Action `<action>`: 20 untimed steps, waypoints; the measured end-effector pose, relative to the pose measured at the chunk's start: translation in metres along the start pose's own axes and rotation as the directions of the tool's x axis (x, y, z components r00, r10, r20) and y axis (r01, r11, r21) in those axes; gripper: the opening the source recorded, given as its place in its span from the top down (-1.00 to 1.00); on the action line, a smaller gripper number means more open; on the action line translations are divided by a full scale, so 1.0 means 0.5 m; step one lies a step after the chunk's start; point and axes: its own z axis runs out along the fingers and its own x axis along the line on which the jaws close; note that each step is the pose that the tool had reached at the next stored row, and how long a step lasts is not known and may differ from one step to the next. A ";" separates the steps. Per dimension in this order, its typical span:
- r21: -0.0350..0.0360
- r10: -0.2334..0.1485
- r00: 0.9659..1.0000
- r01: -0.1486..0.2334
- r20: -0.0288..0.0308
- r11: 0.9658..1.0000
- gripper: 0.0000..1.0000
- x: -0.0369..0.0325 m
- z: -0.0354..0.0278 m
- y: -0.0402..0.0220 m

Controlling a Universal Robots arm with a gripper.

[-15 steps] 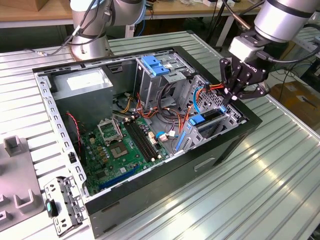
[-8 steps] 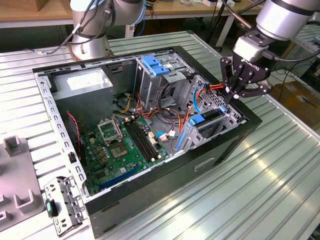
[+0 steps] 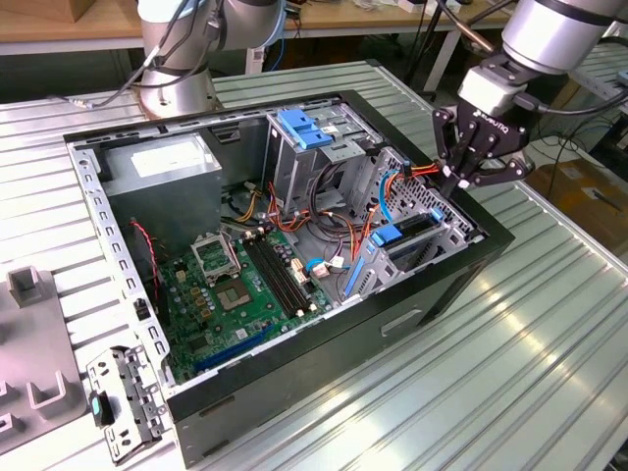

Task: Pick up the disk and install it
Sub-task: 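Insert the first disk wire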

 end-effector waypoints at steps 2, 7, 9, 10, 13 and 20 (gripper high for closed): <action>0.000 -0.039 0.999 0.039 0.000 0.999 0.79 0.000 0.000 -0.002; 0.000 -0.103 0.995 0.103 0.000 0.995 0.79 0.000 -0.009 -0.002; 0.000 -0.108 0.994 0.108 0.000 0.994 0.79 -0.001 -0.016 -0.002; -0.001 -0.110 0.994 0.110 0.000 0.994 0.79 -0.001 -0.022 -0.003; -0.001 -0.115 0.993 0.115 0.000 0.993 0.79 -0.002 -0.032 -0.003; -0.002 -0.187 0.982 0.187 0.002 0.982 0.79 -0.005 -0.040 -0.004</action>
